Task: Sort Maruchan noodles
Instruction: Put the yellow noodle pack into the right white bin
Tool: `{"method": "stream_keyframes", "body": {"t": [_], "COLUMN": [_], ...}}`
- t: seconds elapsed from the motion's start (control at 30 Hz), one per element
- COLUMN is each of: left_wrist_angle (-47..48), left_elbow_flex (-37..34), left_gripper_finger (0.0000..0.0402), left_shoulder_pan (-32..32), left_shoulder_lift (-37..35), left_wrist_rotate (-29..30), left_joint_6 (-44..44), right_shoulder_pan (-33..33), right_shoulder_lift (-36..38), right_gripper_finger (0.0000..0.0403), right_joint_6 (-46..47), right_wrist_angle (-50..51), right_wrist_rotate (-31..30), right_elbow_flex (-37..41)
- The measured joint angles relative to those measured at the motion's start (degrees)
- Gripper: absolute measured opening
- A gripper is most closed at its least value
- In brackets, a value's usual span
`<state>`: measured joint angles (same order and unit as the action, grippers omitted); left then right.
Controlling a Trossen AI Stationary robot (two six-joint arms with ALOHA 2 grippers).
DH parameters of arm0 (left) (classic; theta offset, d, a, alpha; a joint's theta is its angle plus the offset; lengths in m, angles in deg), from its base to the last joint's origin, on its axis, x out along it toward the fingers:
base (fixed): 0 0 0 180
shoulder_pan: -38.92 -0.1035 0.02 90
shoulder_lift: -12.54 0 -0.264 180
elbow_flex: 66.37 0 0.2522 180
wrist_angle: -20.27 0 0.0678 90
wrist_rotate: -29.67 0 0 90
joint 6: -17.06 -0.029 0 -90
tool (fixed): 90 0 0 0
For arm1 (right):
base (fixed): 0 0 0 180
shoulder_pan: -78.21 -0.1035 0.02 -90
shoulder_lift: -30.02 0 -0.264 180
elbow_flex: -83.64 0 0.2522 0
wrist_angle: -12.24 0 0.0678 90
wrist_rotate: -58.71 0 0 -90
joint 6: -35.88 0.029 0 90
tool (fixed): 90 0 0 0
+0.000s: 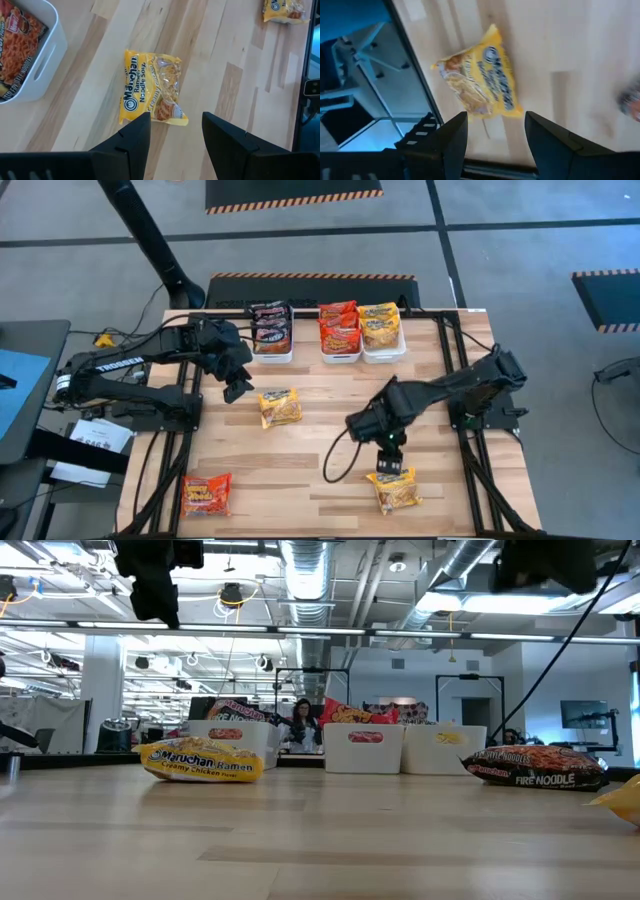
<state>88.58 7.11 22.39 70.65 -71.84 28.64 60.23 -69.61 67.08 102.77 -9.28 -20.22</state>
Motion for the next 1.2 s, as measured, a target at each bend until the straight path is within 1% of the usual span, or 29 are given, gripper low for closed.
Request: {"method": "stream_keyframes", "body": {"t": [0.23, 0.53, 0.7, 1.03, 1.2], "left_wrist_angle": [0.00, 0.02, 0.02, 0.02, 0.02], "left_elbow_flex": [0.00, 0.00, 0.00, 0.00, 0.00], "left_gripper_finger": [0.0164, 0.0164, 0.0164, 0.0164, 0.0164], "left_shoulder_pan": [0.00, -0.02, -0.02, -0.02, -0.02], "left_shoulder_lift": [0.00, 0.00, 0.00, 0.00, 0.00], "left_wrist_rotate": [0.18, 0.98, 3.15, 3.30, 3.32], "left_joint_6": [0.00, -0.09, -0.10, -0.09, -0.08], "right_shoulder_pan": [-2.99, -6.22, -7.85, -9.45, -9.41], "right_shoulder_lift": [-0.02, 0.00, -0.02, 0.00, -0.02], "right_gripper_finger": [0.0221, 0.0221, 0.0221, 0.0221, 0.0221], "right_joint_6": [-0.13, 0.46, 2.90, 8.25, 9.80], "right_wrist_angle": [-12.08, -20.35, -22.36, -27.15, -28.08], "right_wrist_rotate": [1.45, 2.09, 1.69, 0.58, 0.06], "right_elbow_flex": [8.45, 14.67, 17.80, 24.82, 26.36]}}
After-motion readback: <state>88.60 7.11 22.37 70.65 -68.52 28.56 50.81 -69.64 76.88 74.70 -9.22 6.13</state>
